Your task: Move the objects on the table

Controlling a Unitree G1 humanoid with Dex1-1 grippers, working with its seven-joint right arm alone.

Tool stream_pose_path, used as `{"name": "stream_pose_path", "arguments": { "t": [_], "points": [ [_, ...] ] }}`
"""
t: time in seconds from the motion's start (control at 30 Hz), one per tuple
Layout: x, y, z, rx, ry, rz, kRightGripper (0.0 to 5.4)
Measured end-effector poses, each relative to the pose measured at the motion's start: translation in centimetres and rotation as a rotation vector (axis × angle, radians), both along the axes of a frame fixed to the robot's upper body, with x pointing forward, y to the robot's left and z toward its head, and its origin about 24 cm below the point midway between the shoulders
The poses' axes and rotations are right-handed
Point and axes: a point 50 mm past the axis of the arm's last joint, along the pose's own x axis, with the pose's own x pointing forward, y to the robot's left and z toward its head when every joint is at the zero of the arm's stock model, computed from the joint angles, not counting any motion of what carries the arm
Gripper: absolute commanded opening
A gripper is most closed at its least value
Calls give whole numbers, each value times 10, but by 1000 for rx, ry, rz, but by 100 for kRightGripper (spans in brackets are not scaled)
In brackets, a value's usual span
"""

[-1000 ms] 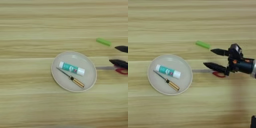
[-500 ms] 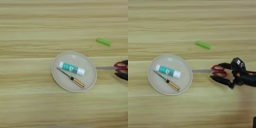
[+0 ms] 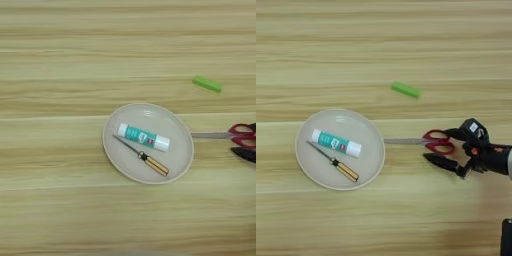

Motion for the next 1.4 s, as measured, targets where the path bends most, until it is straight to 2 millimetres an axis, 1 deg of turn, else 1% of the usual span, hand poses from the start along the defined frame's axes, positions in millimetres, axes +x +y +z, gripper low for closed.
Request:
{"name": "stream_pose_path", "arguments": {
  "t": [0.17,0.33,0.47,0.73,0.77,0.97,1.13,1.23,1.4],
  "points": [
    [2,4,1,-17,23,51,536],
    [14,13,10,-90,35,153,536],
    [19,17,15,-115,7,182,536],
    [34,32,42,-132,-118,288,536],
    [35,33,43,-129,-118,295,536],
    [36,33,35,-89,2,280,536],
    [41,37,32,-66,108,290,536],
    [43,40,26,-62,164,293,536],
    [46,46,15,-134,222,303,536]
  ]
}}
